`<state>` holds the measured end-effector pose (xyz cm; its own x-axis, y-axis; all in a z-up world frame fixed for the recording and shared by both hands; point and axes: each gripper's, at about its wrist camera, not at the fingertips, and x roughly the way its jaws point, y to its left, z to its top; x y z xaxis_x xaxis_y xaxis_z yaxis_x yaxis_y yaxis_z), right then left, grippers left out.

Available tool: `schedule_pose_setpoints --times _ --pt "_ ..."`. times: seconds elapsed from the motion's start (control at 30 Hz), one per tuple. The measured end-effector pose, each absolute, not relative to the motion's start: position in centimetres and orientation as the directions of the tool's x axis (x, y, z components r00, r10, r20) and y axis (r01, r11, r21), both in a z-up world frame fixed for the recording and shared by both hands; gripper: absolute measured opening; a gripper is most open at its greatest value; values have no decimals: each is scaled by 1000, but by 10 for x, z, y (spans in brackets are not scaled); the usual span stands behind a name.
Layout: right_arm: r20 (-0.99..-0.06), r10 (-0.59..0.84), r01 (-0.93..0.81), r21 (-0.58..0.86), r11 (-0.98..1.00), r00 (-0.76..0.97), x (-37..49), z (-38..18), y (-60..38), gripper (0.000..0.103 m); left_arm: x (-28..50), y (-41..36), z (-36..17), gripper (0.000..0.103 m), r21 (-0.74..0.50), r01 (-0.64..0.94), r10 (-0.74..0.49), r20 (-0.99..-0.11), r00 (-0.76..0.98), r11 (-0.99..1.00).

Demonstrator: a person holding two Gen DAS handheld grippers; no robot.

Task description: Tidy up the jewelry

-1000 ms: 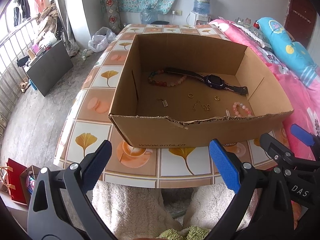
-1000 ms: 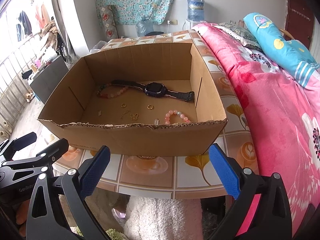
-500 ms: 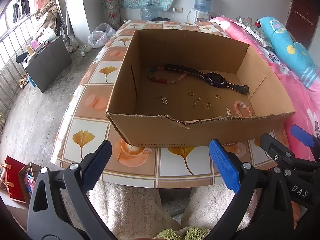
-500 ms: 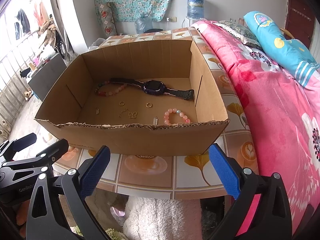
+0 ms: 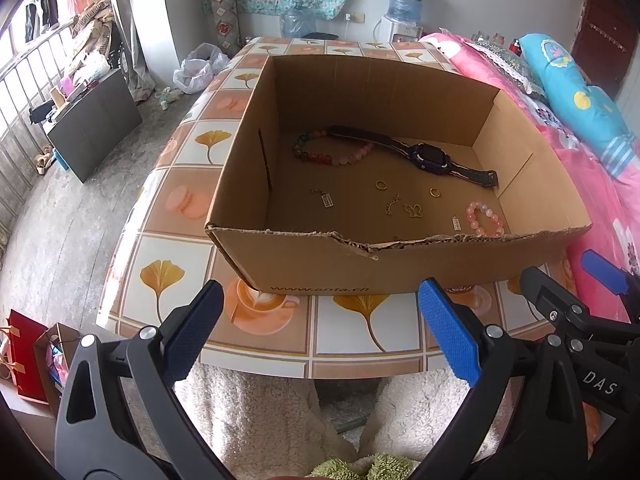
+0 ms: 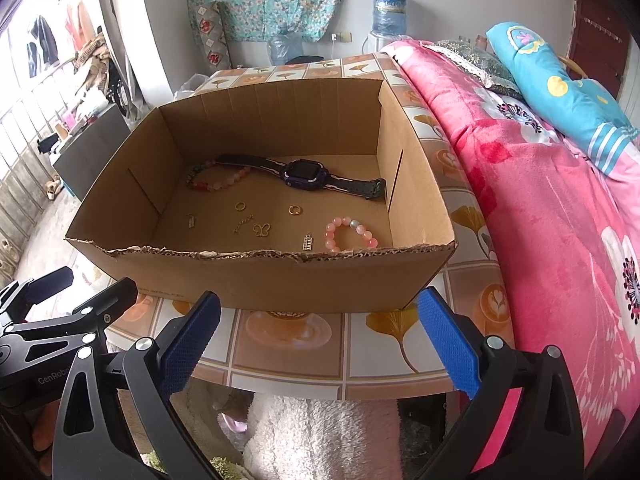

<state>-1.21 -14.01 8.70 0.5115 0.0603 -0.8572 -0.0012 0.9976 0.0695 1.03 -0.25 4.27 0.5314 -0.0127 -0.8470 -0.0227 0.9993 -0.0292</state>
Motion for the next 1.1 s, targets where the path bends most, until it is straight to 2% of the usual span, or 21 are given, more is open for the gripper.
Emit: schedule_pose_setpoints --times 1.1 --pt "-862 62 12 78 997 503 -11 84 -143 96 12 -5 40 94 -28 -28 -9 -854 521 999"
